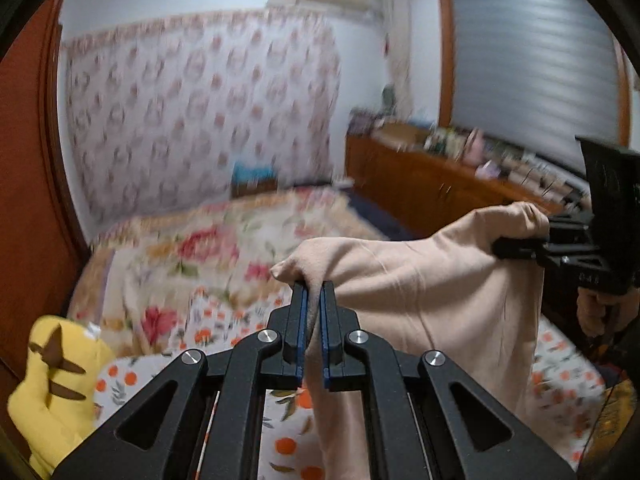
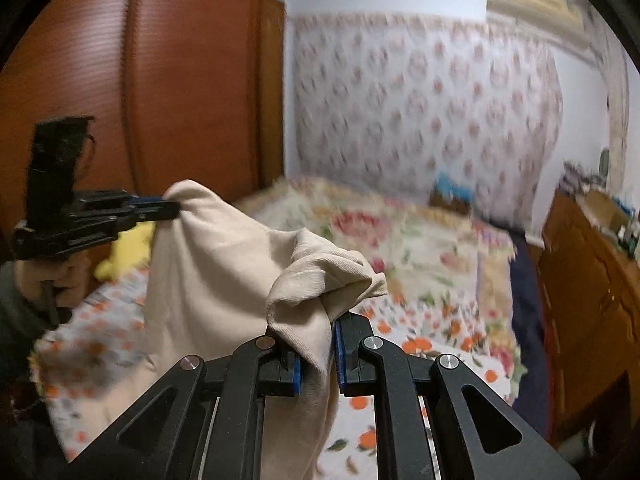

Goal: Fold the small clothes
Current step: 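Lift the peach shirt high with both grippers, holding it up, then lower the shirt onto the bed with both grippers and release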

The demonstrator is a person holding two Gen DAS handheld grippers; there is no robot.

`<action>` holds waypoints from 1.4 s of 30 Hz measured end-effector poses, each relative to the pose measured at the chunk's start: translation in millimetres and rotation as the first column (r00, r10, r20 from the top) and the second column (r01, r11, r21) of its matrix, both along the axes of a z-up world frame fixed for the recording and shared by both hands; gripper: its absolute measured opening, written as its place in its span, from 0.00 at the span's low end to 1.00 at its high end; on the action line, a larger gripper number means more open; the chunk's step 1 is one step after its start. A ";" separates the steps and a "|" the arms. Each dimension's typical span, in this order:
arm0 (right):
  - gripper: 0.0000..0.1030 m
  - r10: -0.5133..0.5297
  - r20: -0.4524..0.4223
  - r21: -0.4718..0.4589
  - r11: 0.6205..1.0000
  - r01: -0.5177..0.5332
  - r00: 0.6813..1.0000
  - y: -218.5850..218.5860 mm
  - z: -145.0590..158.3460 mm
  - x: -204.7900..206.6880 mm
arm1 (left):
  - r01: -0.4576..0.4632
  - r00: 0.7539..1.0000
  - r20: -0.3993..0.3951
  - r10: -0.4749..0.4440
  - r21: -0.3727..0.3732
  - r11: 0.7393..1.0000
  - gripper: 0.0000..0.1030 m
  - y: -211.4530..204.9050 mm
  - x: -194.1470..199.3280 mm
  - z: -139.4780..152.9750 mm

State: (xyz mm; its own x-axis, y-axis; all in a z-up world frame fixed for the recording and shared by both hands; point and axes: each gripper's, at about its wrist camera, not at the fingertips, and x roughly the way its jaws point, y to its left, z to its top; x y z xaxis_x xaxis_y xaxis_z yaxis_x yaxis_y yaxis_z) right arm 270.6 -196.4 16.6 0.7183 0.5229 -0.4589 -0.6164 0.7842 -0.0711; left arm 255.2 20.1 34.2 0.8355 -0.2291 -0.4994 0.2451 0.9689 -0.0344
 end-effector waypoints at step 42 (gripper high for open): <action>0.70 -0.095 -0.169 -0.019 0.995 0.093 0.981 13.5 -50.4 -95.4 | 0.045 0.988 -0.147 -0.041 0.024 0.999 0.79 7.6 -115.4 -61.9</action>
State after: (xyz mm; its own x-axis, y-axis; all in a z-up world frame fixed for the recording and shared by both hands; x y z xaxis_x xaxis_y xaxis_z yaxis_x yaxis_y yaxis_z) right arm 175.3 -183.0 -33.8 0.6757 0.4506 -0.5834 -0.5435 0.8392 0.0186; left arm 139.8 27.6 -27.7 0.7427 -0.2477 -0.6221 0.2806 0.9587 -0.0467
